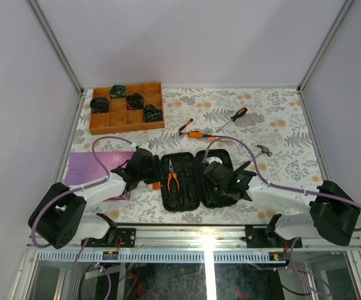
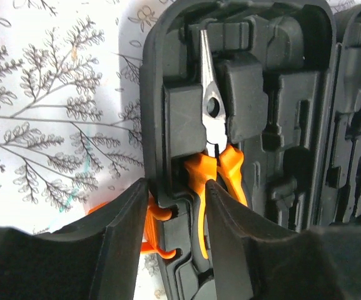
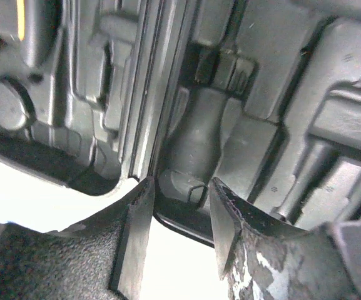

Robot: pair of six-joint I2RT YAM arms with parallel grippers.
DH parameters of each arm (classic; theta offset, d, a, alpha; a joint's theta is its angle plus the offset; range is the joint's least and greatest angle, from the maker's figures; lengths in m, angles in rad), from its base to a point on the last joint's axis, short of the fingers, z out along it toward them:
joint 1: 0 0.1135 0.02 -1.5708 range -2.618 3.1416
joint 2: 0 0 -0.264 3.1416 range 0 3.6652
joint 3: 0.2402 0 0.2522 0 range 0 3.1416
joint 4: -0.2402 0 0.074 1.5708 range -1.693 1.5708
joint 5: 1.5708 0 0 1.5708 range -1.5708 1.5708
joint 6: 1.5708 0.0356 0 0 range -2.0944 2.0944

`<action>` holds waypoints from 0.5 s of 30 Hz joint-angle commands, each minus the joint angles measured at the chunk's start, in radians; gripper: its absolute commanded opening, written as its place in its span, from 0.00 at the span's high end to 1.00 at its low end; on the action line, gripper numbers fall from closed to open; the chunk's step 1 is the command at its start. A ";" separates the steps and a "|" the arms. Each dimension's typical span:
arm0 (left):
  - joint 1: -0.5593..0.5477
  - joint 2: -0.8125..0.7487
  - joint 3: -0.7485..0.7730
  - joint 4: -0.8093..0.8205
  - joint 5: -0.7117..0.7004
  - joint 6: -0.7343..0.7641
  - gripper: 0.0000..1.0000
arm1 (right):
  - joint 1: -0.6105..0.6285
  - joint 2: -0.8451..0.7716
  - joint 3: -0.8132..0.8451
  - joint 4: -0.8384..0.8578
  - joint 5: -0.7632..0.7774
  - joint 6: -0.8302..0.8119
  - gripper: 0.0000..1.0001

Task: Sort the tools into containers
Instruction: Move the storage box to the center of the board.

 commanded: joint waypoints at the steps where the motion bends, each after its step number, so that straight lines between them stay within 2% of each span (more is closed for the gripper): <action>1: -0.025 -0.082 0.010 -0.072 0.007 0.012 0.59 | 0.008 -0.097 0.051 -0.028 0.181 0.023 0.51; 8: -0.025 -0.264 0.026 -0.191 -0.081 0.007 0.58 | 0.008 -0.215 0.080 0.002 0.251 -0.052 0.48; 15: -0.025 -0.417 -0.044 -0.229 -0.118 -0.018 0.51 | 0.009 -0.179 0.152 0.034 0.195 -0.075 0.48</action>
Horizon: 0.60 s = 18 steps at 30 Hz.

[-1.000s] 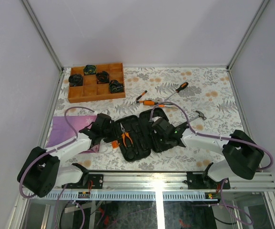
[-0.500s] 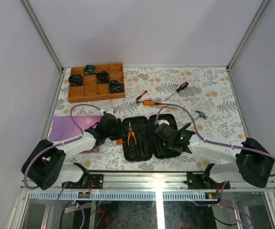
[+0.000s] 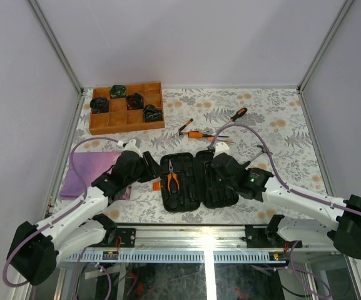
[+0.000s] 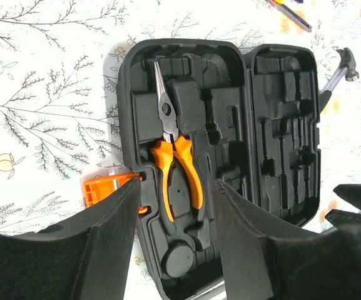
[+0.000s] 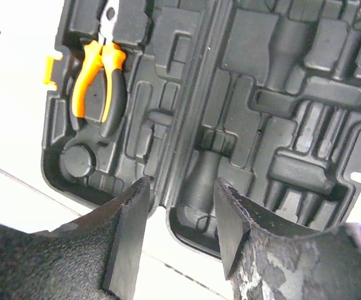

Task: Sort the tools into containers
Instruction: Move the storage box to the center of the board, then adjust the pliers in the storage box.

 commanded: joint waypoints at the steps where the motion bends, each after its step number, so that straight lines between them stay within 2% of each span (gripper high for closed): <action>1: -0.004 -0.053 -0.056 -0.029 -0.021 -0.019 0.51 | 0.008 0.046 0.085 0.059 -0.016 -0.016 0.50; 10: -0.004 0.001 -0.130 0.119 0.060 -0.032 0.51 | 0.068 0.300 0.192 0.196 -0.069 0.019 0.54; 18: -0.008 0.120 -0.138 0.223 0.129 -0.016 0.61 | 0.068 0.476 0.270 0.226 -0.104 0.042 0.65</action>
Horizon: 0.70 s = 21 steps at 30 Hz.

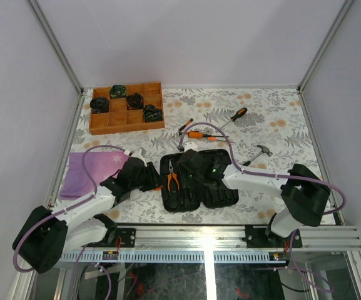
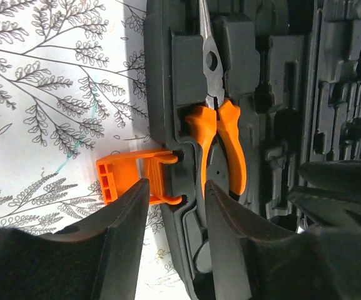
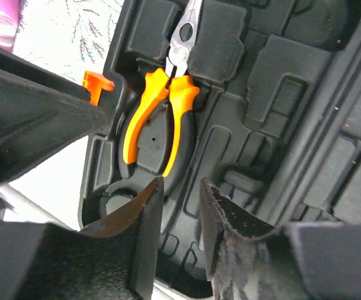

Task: Sort the tools into containers
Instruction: Adjust the pliers in the storage box.

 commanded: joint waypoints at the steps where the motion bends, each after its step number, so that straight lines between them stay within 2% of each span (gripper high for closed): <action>1: -0.009 0.029 -0.017 0.116 0.045 0.008 0.61 | 0.004 0.051 0.063 0.064 -0.037 0.017 0.69; 4: -0.013 0.033 -0.035 0.133 0.048 0.003 0.62 | 0.004 0.086 0.067 0.078 -0.065 0.013 0.74; 13: -0.043 0.069 -0.069 0.187 0.063 -0.013 0.70 | 0.004 0.188 0.072 0.085 -0.104 0.011 0.78; 21: -0.112 0.107 -0.069 0.223 0.046 -0.040 0.80 | 0.005 0.250 0.074 0.100 -0.177 0.018 0.92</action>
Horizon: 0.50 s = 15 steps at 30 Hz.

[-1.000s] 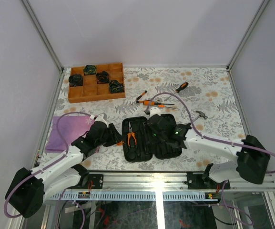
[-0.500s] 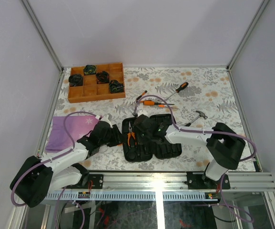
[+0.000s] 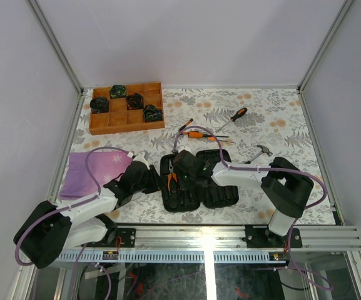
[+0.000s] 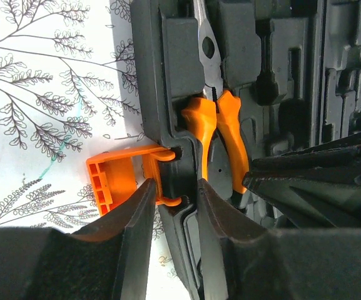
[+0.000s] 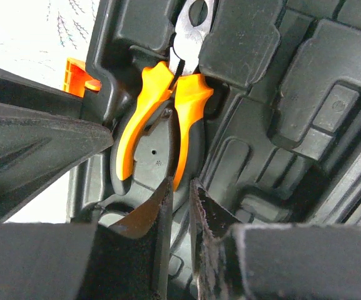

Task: Sort the tools into containers
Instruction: Adjust the pliers in the storage box.

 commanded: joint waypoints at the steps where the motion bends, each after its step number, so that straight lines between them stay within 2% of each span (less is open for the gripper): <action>1: -0.079 0.049 -0.014 0.098 0.029 -0.029 0.81 | 0.009 0.083 0.017 0.075 -0.097 0.016 0.94; 4: -0.120 0.065 -0.011 0.114 0.009 -0.046 0.84 | 0.011 0.125 0.016 0.081 -0.130 0.031 0.99; 11: -0.193 0.116 -0.001 0.150 -0.028 -0.080 0.95 | 0.020 0.238 0.016 0.067 -0.151 0.053 1.00; 15: -0.210 0.111 -0.002 0.137 -0.047 -0.093 0.98 | 0.020 0.240 0.008 0.052 -0.126 0.049 1.00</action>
